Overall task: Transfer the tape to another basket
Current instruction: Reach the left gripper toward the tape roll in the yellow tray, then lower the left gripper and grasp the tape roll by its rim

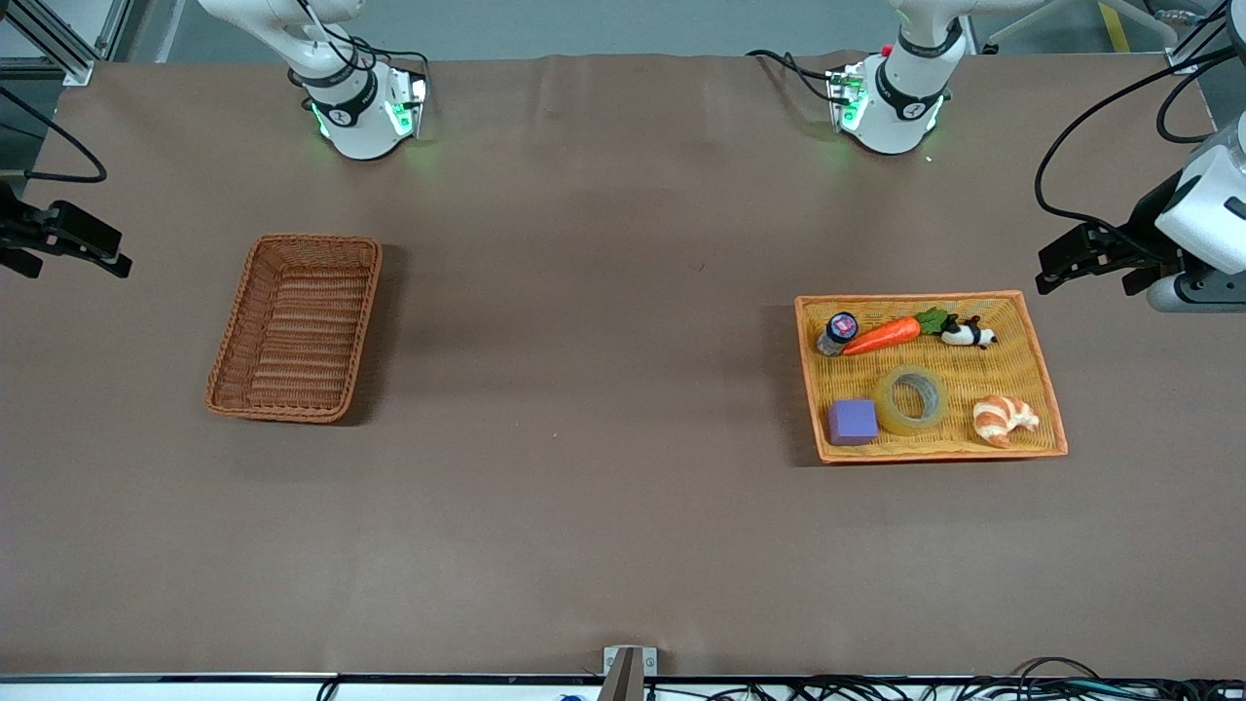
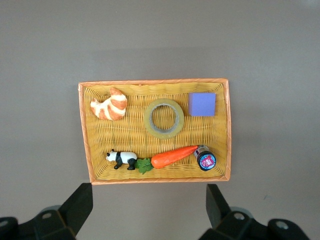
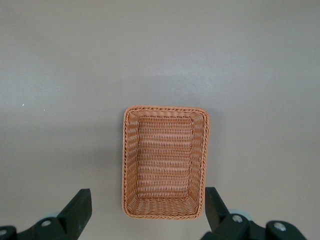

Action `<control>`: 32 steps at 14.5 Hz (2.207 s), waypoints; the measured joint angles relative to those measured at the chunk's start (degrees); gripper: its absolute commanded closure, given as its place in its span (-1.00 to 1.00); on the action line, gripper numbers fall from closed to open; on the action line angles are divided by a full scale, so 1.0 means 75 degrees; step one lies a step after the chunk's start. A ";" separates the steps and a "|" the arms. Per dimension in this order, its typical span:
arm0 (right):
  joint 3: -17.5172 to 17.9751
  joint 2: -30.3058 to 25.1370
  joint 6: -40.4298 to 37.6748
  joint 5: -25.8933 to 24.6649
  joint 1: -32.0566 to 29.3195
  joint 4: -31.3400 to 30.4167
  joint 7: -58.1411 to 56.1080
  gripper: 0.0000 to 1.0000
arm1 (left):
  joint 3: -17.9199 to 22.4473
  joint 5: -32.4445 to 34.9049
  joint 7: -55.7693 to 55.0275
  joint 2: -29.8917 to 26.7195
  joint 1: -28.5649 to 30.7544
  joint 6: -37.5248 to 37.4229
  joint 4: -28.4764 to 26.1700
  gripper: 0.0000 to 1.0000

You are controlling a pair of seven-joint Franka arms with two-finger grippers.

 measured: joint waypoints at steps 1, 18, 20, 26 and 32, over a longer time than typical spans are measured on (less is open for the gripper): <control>0.0000 0.0002 0.0000 0.0000 0.0000 0.0000 0.0000 -1.00 | 0.0009 0.0000 0.0000 0.0000 0.0001 0.0000 -0.0002 -1.00; 0.0000 0.0018 0.0000 0.0000 -0.0004 -0.0003 0.0000 -1.00 | 0.0019 0.0296 -0.0003 0.1189 -0.0032 0.4183 -0.3037 -1.00; 0.0000 0.0021 0.0000 0.0000 -0.0004 -0.0003 0.0000 -1.00 | 0.0022 0.0296 -0.0005 0.1772 -0.0027 0.4957 -0.3377 -1.00; 0.0004 0.0025 0.0005 0.0000 -0.0004 -0.0004 0.0000 -1.00 | 0.0119 0.0296 -0.0005 0.3132 0.0032 0.5813 -0.3465 -0.87; 0.0017 0.0029 0.0006 0.0000 -0.0004 -0.0004 0.0000 -1.00 | 0.0181 0.0295 -0.0094 0.3266 0.0111 0.5833 -0.3470 1.00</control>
